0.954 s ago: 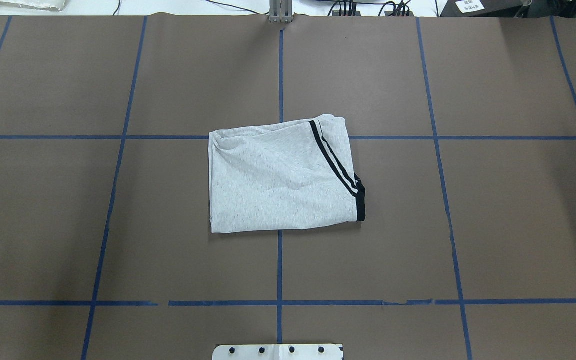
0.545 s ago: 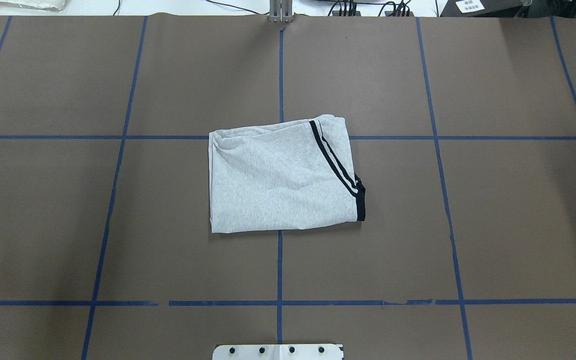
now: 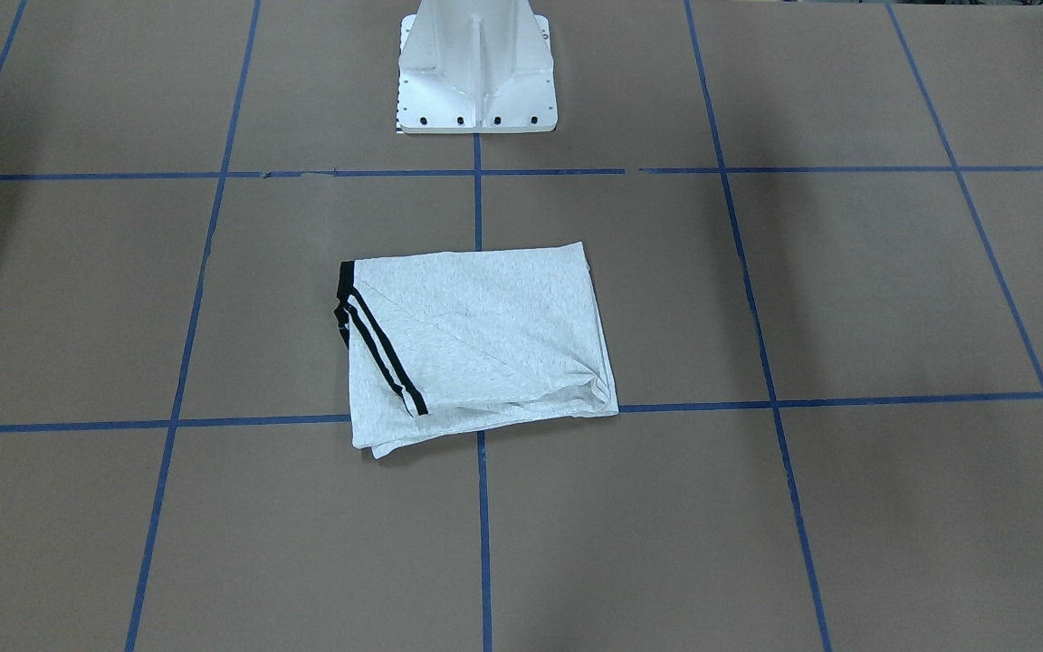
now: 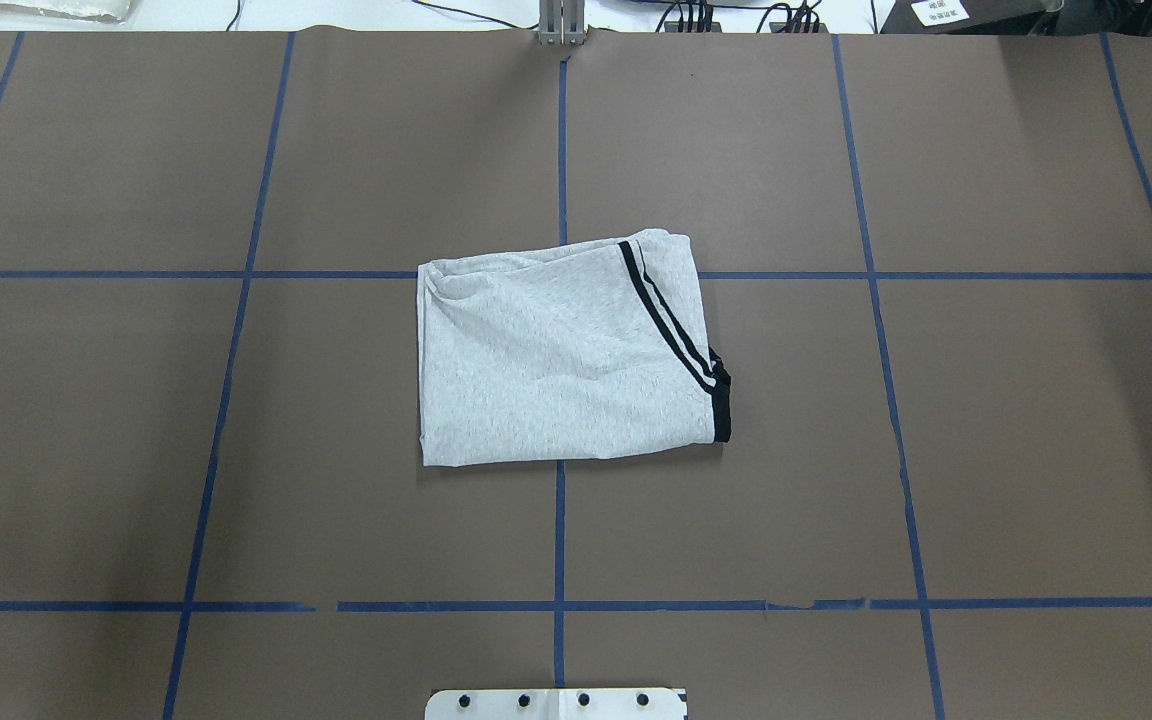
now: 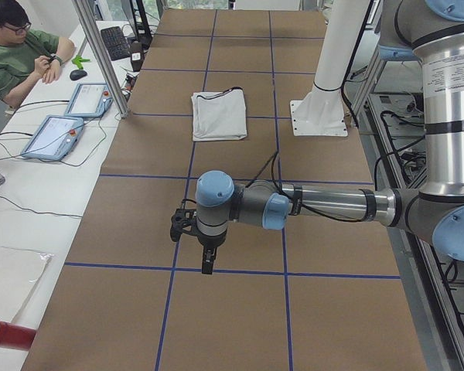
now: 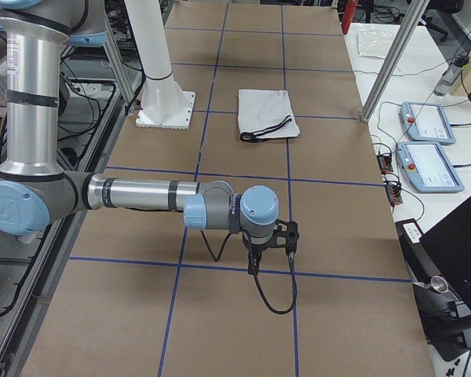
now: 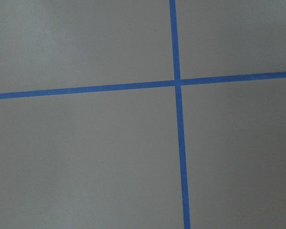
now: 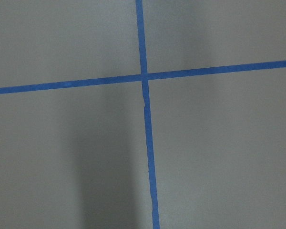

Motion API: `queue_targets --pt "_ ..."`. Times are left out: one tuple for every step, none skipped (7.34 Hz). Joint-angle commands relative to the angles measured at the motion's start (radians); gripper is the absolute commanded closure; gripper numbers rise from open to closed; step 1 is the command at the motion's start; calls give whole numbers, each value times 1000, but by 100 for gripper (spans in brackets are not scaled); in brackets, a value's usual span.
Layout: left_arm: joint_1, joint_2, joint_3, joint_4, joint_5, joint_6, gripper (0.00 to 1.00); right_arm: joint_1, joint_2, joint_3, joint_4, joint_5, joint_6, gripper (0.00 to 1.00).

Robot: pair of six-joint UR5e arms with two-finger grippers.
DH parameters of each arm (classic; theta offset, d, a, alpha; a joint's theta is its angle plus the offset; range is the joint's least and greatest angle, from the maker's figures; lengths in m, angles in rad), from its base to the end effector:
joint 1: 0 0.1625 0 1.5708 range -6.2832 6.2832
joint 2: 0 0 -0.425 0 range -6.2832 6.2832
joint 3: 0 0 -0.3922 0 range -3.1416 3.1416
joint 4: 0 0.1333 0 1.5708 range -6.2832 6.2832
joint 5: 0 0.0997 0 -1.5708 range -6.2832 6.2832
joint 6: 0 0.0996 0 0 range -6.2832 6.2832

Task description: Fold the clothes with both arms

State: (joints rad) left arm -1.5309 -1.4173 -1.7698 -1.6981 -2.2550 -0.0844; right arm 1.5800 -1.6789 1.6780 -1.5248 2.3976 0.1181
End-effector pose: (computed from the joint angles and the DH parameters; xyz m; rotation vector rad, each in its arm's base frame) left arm -0.0528 -0.4408 0.6236 0.1233 0.6914 0.0165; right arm 0.0641 -0.4484 0.6483 -0.0026 -0.8281 0.1013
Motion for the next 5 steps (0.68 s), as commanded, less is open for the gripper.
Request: queue_targets --pt "0 -3 1 0 0 0 1 0 1 0 0 0 0 0" --pt "0 -5 3 0 0 0 1 0 2 0 0 0 0 0" --pt "0 -5 1 0 0 0 1 0 4 0 0 -2 0 0" --pt "0 -5 3 0 0 0 1 0 7 -1 0 -2 0 0" --pt "0 -5 3 0 0 0 1 0 8 0 0 0 0 0"
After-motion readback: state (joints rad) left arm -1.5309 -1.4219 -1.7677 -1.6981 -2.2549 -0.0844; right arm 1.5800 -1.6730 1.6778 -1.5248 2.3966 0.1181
